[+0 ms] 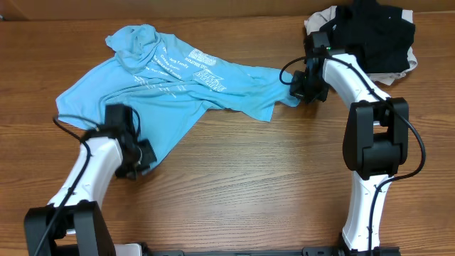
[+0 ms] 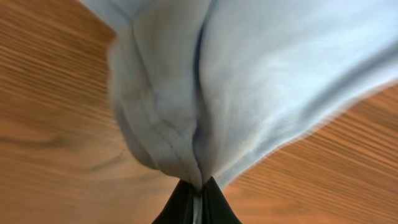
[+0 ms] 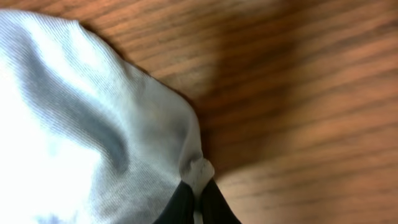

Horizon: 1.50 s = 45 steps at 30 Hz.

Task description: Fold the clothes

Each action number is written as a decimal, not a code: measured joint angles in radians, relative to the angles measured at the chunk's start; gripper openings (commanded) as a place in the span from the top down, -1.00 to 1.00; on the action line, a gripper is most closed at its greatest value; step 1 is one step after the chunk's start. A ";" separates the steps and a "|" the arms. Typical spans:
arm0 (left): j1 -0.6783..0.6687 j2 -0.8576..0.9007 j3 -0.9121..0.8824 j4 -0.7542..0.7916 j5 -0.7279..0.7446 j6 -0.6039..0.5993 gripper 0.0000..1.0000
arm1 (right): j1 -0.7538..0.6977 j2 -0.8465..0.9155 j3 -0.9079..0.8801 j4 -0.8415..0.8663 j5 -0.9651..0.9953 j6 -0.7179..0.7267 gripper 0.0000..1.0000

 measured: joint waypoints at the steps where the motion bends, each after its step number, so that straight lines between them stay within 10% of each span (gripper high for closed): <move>1: 0.000 0.001 0.060 -0.044 0.000 0.014 0.92 | -0.005 -0.007 0.013 -0.023 -0.002 -0.005 0.92; 10: 0.000 0.003 0.678 -0.380 -0.100 0.082 0.92 | -0.130 -0.259 0.289 -0.270 -0.021 -0.066 0.92; 22: 0.105 0.003 1.247 -0.464 -0.237 0.100 0.92 | -0.402 -0.571 0.505 -0.380 -0.156 -0.127 0.92; 45: 0.277 -0.180 1.595 -0.418 -0.248 0.100 0.92 | -0.475 -1.081 0.527 -0.311 -0.242 -0.194 0.93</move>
